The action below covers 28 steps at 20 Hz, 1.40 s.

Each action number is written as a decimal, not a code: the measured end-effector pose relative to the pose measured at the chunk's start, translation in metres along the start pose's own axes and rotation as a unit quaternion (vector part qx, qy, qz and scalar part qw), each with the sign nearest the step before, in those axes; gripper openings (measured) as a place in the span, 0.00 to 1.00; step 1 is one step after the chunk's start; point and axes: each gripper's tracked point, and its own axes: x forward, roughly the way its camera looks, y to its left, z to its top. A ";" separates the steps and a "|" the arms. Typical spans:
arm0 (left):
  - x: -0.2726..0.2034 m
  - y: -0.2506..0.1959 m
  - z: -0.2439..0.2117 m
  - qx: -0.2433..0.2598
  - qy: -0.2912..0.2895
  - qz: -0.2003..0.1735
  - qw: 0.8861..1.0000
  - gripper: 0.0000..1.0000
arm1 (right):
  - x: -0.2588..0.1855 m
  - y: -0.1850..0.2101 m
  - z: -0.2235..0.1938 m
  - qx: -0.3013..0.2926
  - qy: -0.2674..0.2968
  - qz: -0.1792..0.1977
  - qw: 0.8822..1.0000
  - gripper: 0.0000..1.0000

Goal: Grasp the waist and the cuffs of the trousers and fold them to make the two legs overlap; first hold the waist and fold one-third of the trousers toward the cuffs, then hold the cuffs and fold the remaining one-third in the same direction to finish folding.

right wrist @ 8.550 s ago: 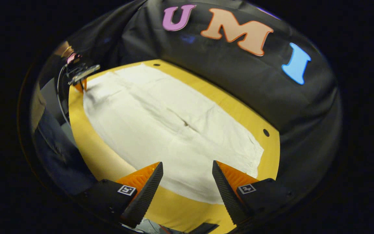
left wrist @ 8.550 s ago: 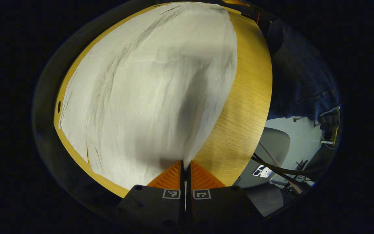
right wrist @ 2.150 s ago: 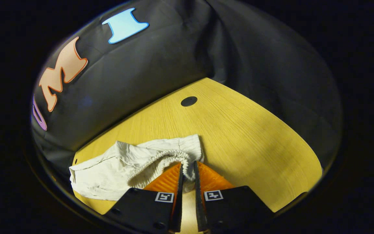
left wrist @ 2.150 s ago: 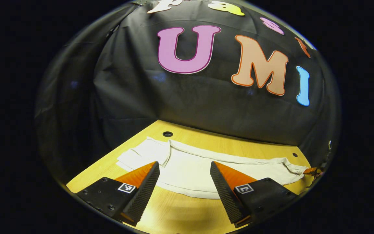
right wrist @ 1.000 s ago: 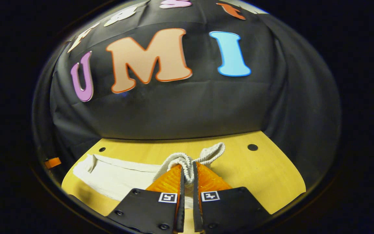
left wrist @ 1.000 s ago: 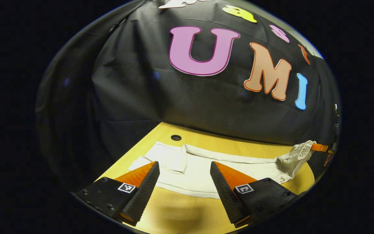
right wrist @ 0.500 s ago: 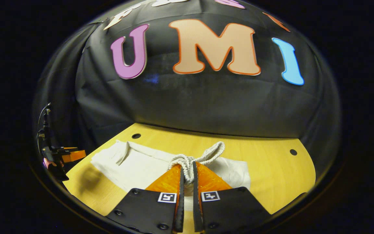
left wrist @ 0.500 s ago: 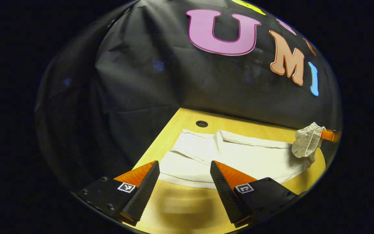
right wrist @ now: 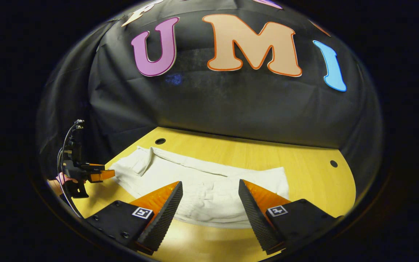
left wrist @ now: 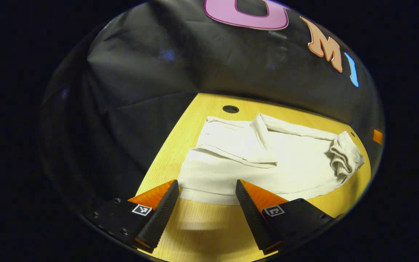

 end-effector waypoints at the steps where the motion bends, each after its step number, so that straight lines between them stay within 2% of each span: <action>1: 0.004 -0.002 -0.001 0.007 0.009 0.000 1.000 0.95 | -0.005 -0.006 0.000 0.002 0.000 -0.007 1.000 0.99; 6: 0.000 0.003 -0.009 0.024 0.027 -0.003 0.999 0.95 | -0.017 -0.032 -0.009 0.007 0.006 -0.041 0.999 0.98; 9: -0.001 0.005 -0.012 0.023 0.035 -0.003 0.999 0.94 | -0.023 -0.039 -0.011 0.012 0.008 -0.048 0.999 0.98; 11: -0.002 0.010 -0.013 0.023 0.039 -0.006 0.999 0.90 | -0.025 -0.043 -0.010 0.011 0.007 -0.052 0.999 0.98; 13: -0.004 0.018 -0.012 0.024 0.041 -0.012 0.999 0.77 | -0.028 -0.045 -0.008 0.014 0.004 -0.053 0.998 0.98; 14: -0.006 0.025 -0.008 0.023 0.040 -0.016 0.999 0.59 | -0.030 -0.046 -0.007 0.016 0.003 -0.054 0.998 0.98; 15: -0.009 0.029 -0.004 0.019 0.038 -0.020 0.999 0.48 | -0.031 -0.047 -0.007 0.016 0.002 -0.054 0.998 0.98; 17: -0.019 0.038 0.005 0.008 0.035 -0.026 0.999 0.13 | -0.035 -0.050 -0.007 0.012 0.001 -0.058 0.998 0.98; 18: -0.021 0.040 0.007 0.003 0.035 -0.025 0.999 0.01 | -0.037 -0.051 -0.008 0.008 0.002 -0.060 0.998 0.99; 23: -0.035 0.053 0.024 -0.045 0.010 -0.023 0.999 0.00 | -0.052 -0.063 -0.011 0.000 -0.002 -0.072 0.997 0.98; 28: -0.045 0.001 0.057 -0.101 -0.034 -0.045 0.993 0.00 | -0.065 -0.078 -0.010 0.004 -0.006 -0.081 0.997 0.99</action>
